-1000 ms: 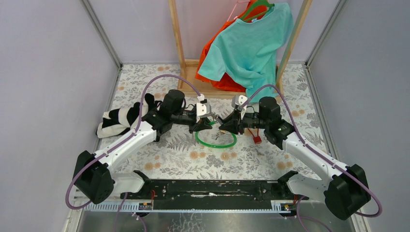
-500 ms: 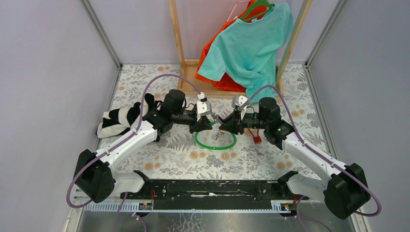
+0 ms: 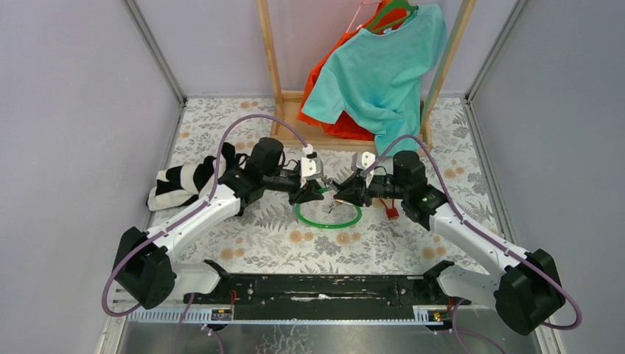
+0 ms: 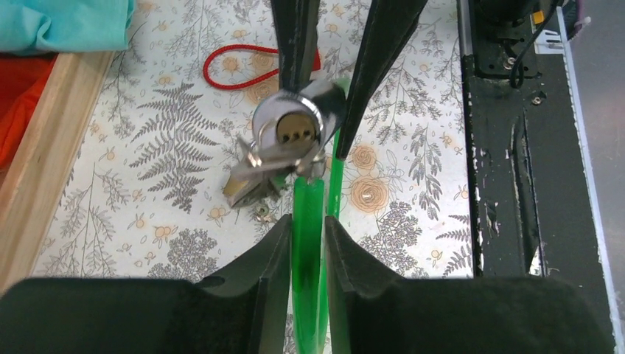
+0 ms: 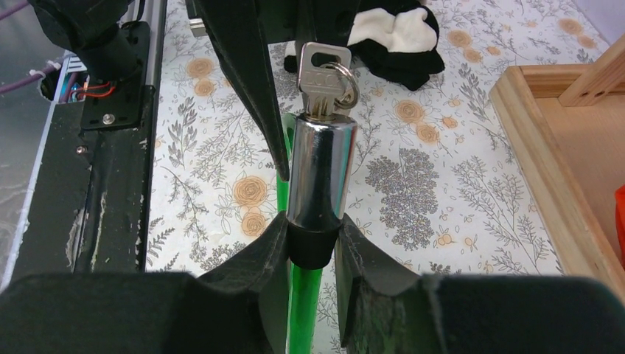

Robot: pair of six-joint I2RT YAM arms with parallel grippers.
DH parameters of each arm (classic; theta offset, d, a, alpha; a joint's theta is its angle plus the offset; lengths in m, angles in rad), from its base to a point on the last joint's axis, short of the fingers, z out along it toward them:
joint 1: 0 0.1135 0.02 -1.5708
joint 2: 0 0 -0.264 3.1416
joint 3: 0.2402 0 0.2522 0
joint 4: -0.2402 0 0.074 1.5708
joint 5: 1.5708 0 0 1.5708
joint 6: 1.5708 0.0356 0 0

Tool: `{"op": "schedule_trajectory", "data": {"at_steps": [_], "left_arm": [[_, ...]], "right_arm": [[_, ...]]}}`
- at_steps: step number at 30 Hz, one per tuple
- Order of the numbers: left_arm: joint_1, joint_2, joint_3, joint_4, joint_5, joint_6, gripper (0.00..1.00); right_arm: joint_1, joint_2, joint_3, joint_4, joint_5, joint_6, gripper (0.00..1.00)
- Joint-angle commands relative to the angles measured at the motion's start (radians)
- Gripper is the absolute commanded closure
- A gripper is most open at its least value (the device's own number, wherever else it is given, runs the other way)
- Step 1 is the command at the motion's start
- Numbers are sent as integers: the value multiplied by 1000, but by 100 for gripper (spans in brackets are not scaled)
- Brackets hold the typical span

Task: Lock with the key
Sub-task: Lock the lock.

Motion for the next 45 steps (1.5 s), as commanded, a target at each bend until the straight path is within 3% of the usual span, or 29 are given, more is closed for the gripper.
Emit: {"op": "schedule_trajectory", "data": {"at_steps": [1,8,13,17,24,40,45], "left_arm": [[-23,-33,15,17,59,77,65],[-18,-63,58,-81,5,182,39],[-18,-87,111,-207,-67,304,29],[-17,-90,201,-328,-111,357,29],[-21,-55,315,-428,-63,415,28],[-37,54,377,-428,26,288,54],[-38,64,389,-412,60,239,55]], "right_arm": [[24,-2,1,-77,19,-90,100],[22,4,2,-103,-6,-128,100],[22,1,4,-111,-10,-137,100],[22,1,7,-127,-21,-151,100],[21,-1,14,-163,-46,-184,100],[21,2,5,-158,-39,-192,100],[21,5,3,-156,-36,-196,100]]}}
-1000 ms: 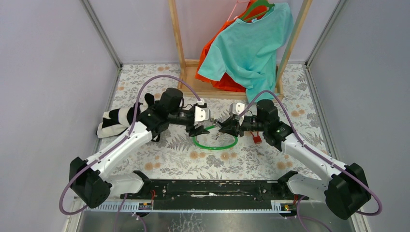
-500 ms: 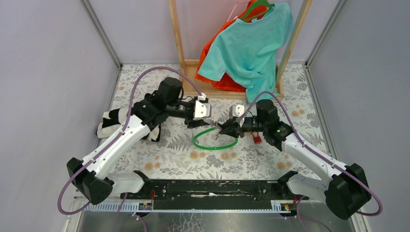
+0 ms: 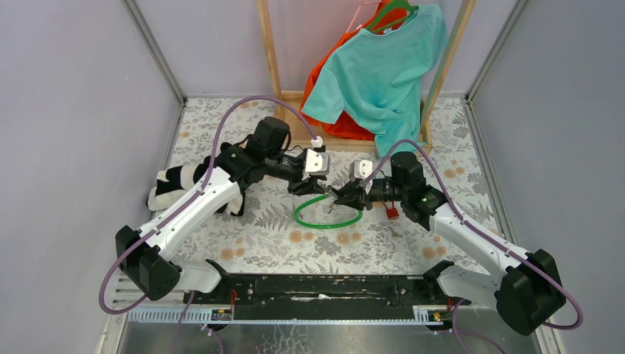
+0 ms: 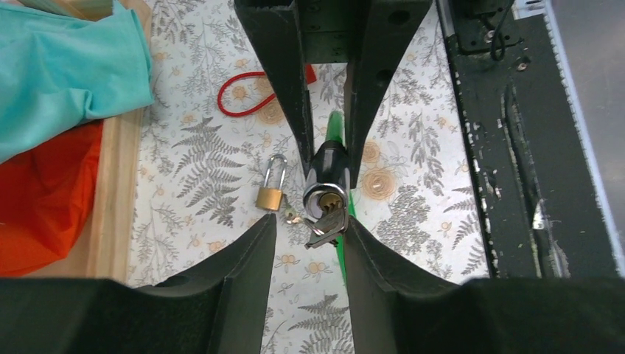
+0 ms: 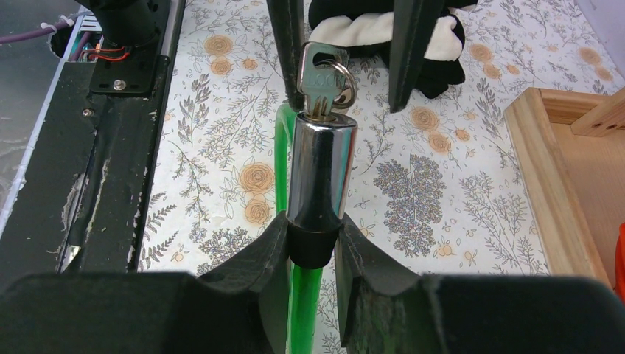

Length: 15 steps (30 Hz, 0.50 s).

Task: Lock with the key
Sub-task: Lock the lock.

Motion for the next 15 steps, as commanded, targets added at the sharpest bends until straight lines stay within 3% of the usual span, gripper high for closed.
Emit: {"op": "schedule_trajectory", "data": {"at_steps": [1,9,15], "left_arm": [[-8,-2,30,19,55,-64,56],[-7,-22,10,20,57,-80,64],[-8,-26,1,23,44,-184,77]], "right_arm": [[7,9,-5,-72,22,-33,100],[7,12,-8,-73,28,-40,100],[7,21,-9,-73,35,-43,100]]}}
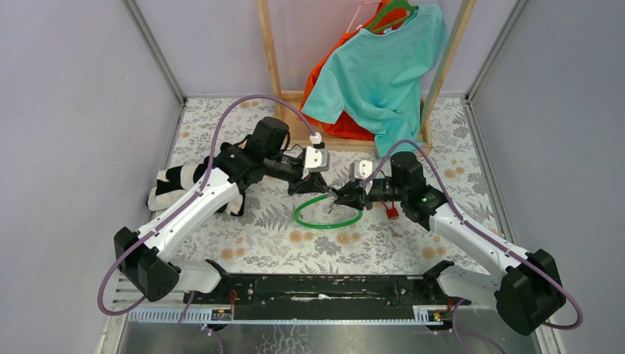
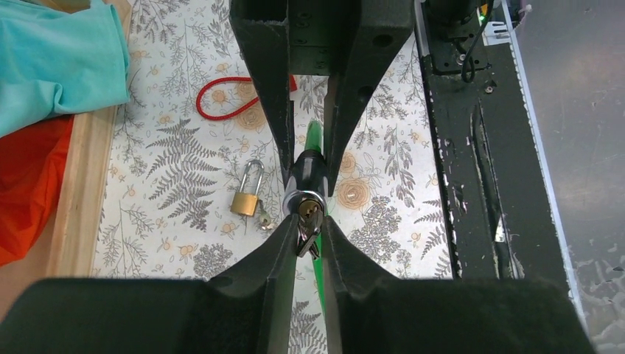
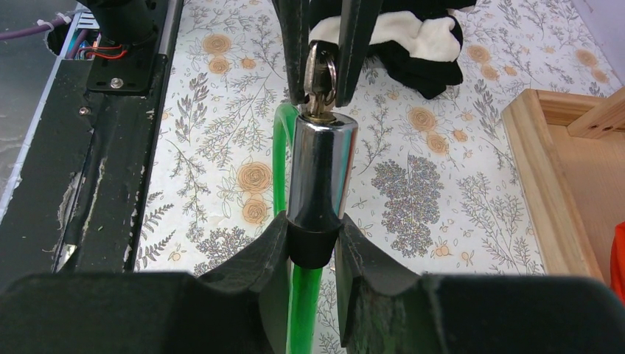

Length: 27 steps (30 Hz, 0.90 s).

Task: Lock with the key
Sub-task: Lock the lock.

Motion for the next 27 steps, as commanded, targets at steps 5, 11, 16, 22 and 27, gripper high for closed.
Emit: {"op": "schedule_trajectory", "data": {"at_steps": [5,11,16,22,27], "left_arm": [[-7,11,4,57,-49,-370,83],[-7,29,-5,58,-4,-444,79],[-7,27,-2,66,-6,-440,69],[-7,26,6,66,-6,-426,61],[-7,31,15,66,-12,-428,61]], "right_arm": [[7,24,-8,-71,42,-34,100],[7,31,-8,-70,45,-34,100],[7,25,-10,-69,50,-37,100],[7,29,-9,-71,51,-37,100],[6,32,-8,-71,52,-37,100]]}}
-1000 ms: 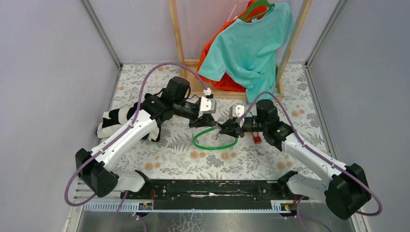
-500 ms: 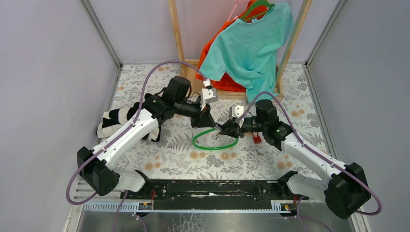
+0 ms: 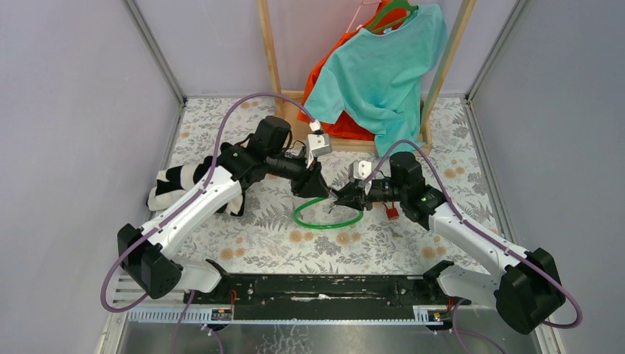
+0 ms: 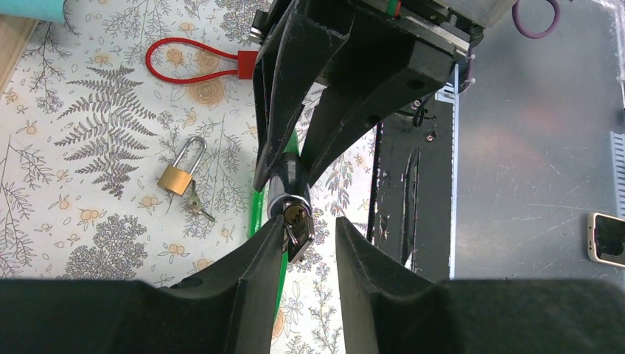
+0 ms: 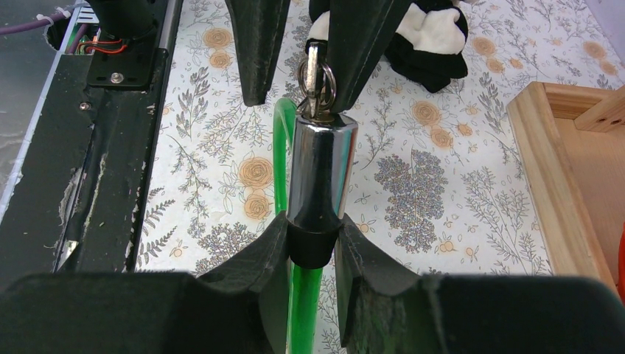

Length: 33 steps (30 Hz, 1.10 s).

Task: Lock with the key
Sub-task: Lock the lock.

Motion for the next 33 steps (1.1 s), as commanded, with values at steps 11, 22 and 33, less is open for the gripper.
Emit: {"op": "schedule_trajectory", "data": {"at_steps": [11,22,33], "left_arm": [[0,15,33,57,-13,-33,54],[2,7,6,72,-11,-29,87],[4,-22,33,72,1,-29,100]], "right_arm": [[5,31,-8,-58,44,-28,100],[5,28,-11,-57,46,-33,100],[-5,35,-11,-102,92,-96,100]]}}
